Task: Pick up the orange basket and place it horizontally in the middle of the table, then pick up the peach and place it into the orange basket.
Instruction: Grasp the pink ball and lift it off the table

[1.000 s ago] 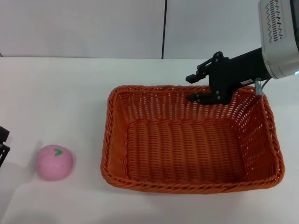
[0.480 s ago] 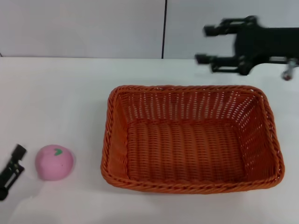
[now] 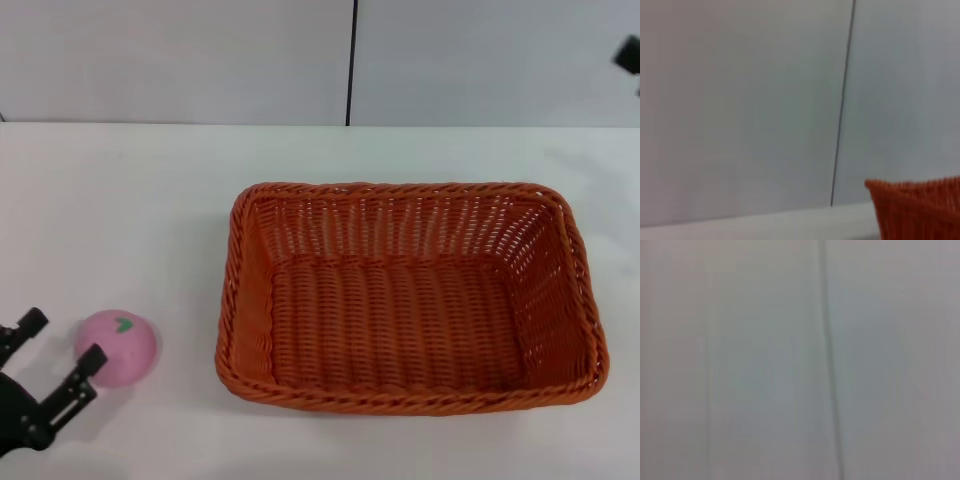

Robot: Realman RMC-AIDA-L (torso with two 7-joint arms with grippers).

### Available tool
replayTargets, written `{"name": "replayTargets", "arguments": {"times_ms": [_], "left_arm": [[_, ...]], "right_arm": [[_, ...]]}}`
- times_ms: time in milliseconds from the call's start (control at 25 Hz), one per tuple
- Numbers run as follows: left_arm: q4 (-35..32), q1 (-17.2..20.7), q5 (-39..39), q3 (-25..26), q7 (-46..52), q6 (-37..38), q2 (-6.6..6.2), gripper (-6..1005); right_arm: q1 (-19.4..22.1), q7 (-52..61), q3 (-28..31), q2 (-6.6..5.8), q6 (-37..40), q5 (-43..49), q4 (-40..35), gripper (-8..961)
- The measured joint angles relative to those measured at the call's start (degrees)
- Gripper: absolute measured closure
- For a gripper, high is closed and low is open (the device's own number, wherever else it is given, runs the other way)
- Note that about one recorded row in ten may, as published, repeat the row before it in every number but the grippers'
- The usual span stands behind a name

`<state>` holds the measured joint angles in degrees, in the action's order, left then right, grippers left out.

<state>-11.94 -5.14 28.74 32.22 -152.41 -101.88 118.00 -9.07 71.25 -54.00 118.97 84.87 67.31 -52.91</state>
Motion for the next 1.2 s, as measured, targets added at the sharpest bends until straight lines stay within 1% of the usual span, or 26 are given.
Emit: {"name": "replayTargets", "arguments": {"times_ms": [120,240,360,480,680,800,920,1120,1160,1200], "left_arm": [[1.08,-0.52,0.0,-0.62,-2.66,3.52,0.27,196],[4.0,-0.93,0.01,-0.64,-6.18,8.76,0.42,196],[5.63,-1.43,0.01,-0.69,-7.43,12.18,0.43,195],[5.98,-1.92,0.0,-0.88,-7.66,13.44,0.49,207],[6.07,-2.57,0.0,-1.73,-7.26,14.88,0.41,235],[6.07,-2.6,0.0,-2.01,-7.4,14.9,0.39,253],[6.08,-2.6,0.0,-2.03,-7.55,14.7,0.39,270],[6.67,-2.43,0.42,-1.17,-7.56,14.03,0.36,455],[6.72,-2.32,0.48,0.05,-7.42,12.87,0.26,492],[6.72,-2.29,0.53,1.03,-7.29,11.32,0.16,504]], "right_arm": [[1.45,-1.83,1.97,0.01,2.61,-3.81,3.8,301],[1.47,-2.39,5.86,-0.08,6.12,-4.78,7.97,301],[1.3,-2.63,9.21,-0.07,8.31,-5.0,10.95,301],[1.26,-2.8,10.75,-0.13,9.28,-5.16,12.48,301],[1.24,-3.26,11.15,-0.14,9.19,-5.06,14.42,301],[1.13,-4.15,11.38,-0.12,9.03,-5.14,15.76,301],[0.79,-5.68,12.88,-0.04,9.09,-5.24,18.25,301],[0.18,-6.34,16.76,-0.04,9.4,-5.28,22.58,301],[0.18,-6.56,17.25,-0.06,9.41,-5.29,23.06,301],[0.2,-6.86,17.58,-0.06,9.42,-5.3,23.36,301]]}}
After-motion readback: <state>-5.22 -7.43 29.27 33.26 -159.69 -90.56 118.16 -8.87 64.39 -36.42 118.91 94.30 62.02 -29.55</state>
